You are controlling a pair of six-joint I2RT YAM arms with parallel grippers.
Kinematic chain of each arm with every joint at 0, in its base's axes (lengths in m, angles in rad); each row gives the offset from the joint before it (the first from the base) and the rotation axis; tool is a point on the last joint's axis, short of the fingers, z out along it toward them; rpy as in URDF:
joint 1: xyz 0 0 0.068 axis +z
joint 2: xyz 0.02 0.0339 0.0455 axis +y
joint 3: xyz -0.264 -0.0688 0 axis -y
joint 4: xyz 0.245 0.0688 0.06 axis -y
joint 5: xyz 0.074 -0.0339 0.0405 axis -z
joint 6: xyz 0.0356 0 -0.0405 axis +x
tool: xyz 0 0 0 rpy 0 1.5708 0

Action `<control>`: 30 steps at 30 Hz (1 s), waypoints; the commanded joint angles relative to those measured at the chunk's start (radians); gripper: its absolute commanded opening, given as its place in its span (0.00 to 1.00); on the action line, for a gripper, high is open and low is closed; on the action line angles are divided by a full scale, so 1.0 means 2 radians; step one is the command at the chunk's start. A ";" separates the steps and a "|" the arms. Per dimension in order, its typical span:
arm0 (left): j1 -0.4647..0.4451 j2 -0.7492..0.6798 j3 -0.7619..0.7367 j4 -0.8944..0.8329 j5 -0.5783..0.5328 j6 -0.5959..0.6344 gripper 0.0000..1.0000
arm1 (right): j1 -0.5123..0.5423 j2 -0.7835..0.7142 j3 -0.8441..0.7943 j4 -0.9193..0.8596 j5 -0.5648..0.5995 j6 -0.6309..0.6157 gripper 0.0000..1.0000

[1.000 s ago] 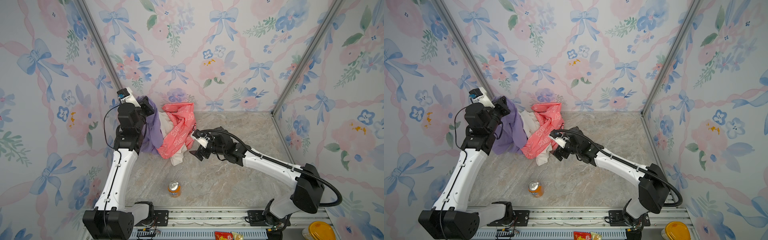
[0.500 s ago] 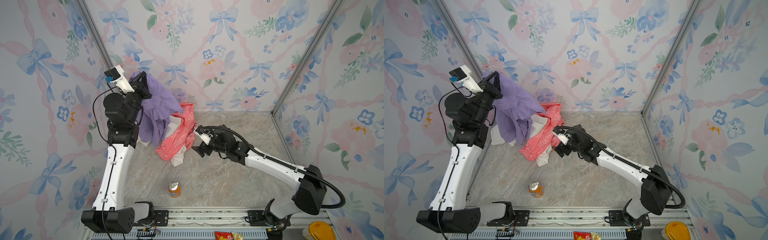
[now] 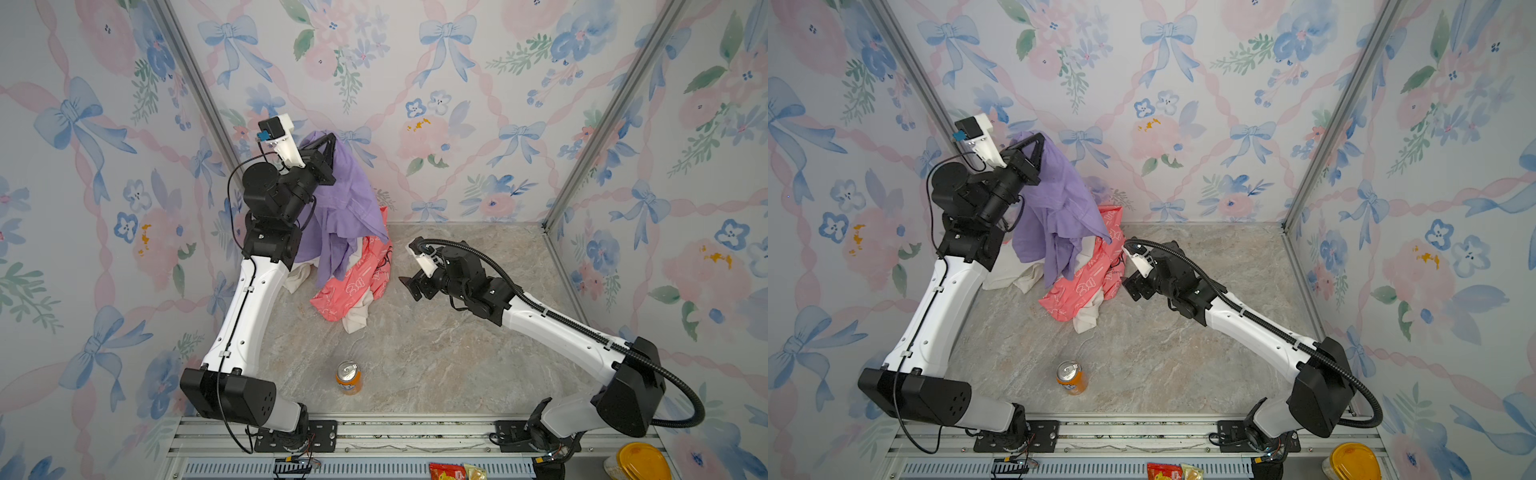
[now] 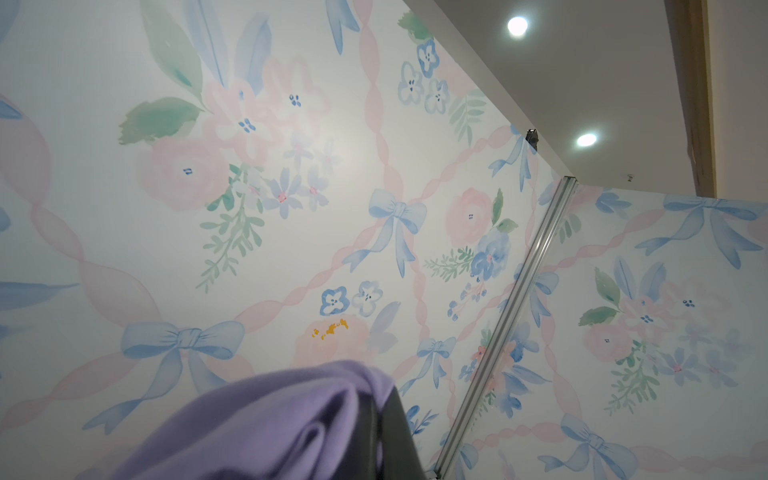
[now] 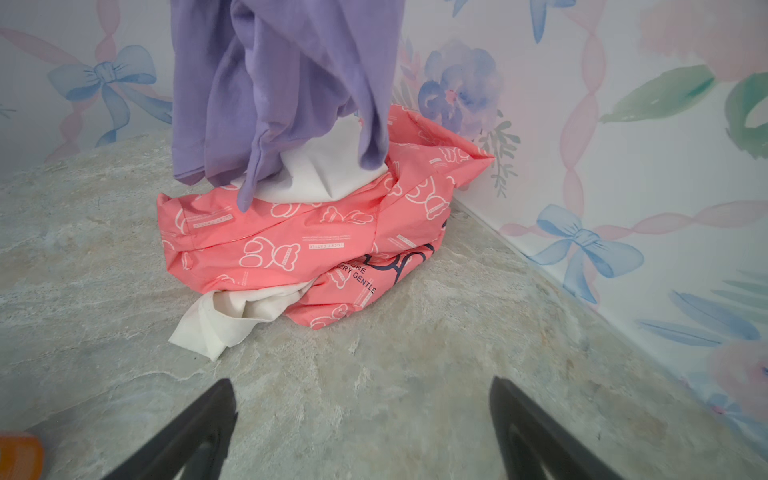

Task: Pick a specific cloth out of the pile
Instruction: 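Lift the purple cloth high out of the pile with the left gripper, then lower the purple cloth toward the right gripper and grasp it with the right gripper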

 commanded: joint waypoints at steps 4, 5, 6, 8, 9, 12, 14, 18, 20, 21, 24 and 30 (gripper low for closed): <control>-0.054 0.030 -0.023 -0.043 -0.001 0.009 0.00 | -0.042 -0.023 0.009 -0.012 0.018 0.037 0.97; -0.060 0.033 -0.032 -0.052 0.000 0.010 0.03 | -0.046 -0.024 0.008 -0.012 0.018 0.038 0.97; -0.067 0.038 -0.042 -0.064 0.002 0.012 0.12 | -0.050 -0.025 0.008 -0.012 0.017 0.038 0.97; -0.079 0.047 -0.052 -0.100 0.003 0.029 0.28 | -0.057 -0.026 0.008 -0.012 0.018 0.038 0.97; -0.084 0.052 -0.051 -0.131 0.000 0.050 0.38 | -0.059 -0.026 0.008 -0.010 0.019 0.037 0.97; -0.096 0.063 -0.039 -0.232 -0.066 0.113 0.63 | -0.062 -0.025 0.007 -0.001 0.025 0.038 0.97; -0.098 0.063 -0.035 -0.274 -0.107 0.149 0.73 | -0.063 -0.021 0.007 0.005 0.026 0.045 0.97; -0.090 0.039 -0.044 -0.288 -0.171 0.171 0.88 | -0.063 0.000 0.019 0.011 0.033 0.059 0.97; -0.079 0.030 -0.044 -0.288 -0.176 0.169 0.89 | -0.063 0.016 0.031 0.009 0.035 0.069 0.97; -0.071 0.027 -0.045 -0.287 -0.175 0.162 0.89 | -0.063 0.026 0.040 0.007 0.034 0.074 0.97; -0.047 0.017 -0.053 -0.287 -0.161 0.134 0.88 | -0.059 0.060 0.069 -0.009 0.042 0.099 0.99; -0.022 -0.010 -0.084 -0.286 -0.146 0.123 0.88 | -0.056 0.135 0.131 -0.057 0.075 0.181 0.89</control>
